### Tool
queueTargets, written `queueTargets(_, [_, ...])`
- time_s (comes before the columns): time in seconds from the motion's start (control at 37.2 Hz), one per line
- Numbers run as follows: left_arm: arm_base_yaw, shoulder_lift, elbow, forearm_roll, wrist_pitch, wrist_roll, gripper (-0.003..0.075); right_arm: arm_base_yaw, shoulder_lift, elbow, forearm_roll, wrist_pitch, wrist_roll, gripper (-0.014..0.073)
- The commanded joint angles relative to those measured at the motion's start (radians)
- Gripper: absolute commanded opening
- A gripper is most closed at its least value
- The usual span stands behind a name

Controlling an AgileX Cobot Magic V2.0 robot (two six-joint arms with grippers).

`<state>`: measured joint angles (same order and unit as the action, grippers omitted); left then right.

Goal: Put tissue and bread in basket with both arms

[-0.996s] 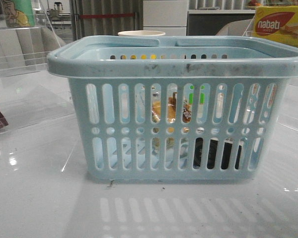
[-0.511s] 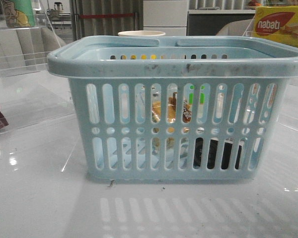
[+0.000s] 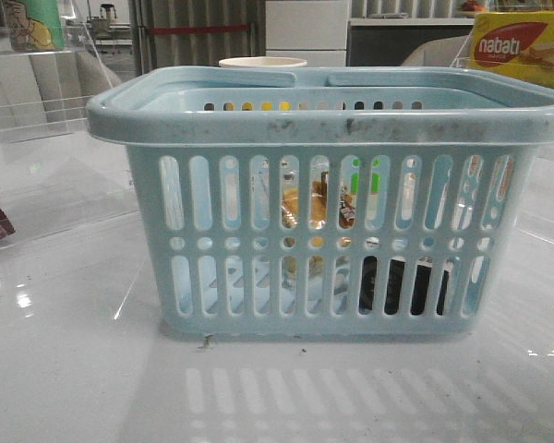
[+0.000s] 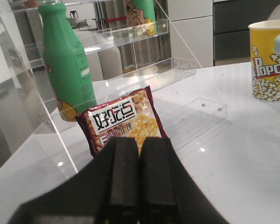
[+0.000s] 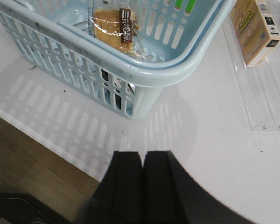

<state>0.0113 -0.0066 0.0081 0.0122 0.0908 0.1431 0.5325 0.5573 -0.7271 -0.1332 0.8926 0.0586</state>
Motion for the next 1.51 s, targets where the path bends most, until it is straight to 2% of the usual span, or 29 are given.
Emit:
queueTargets(0.0, [0.002, -0.019, -0.002, 0.012, -0.122, -0.007, 0.0091, -0.001, 0.002, -0.025, -0.022, -0.063, -0.006, 0.0059])
queueTargets(1.48, [0.002, -0.017, -0.002, -0.012, -0.134, -0.007, 0.0091, 0.002, -0.022, -0.011, -0.021, -0.072, -0.006, 0.0059])
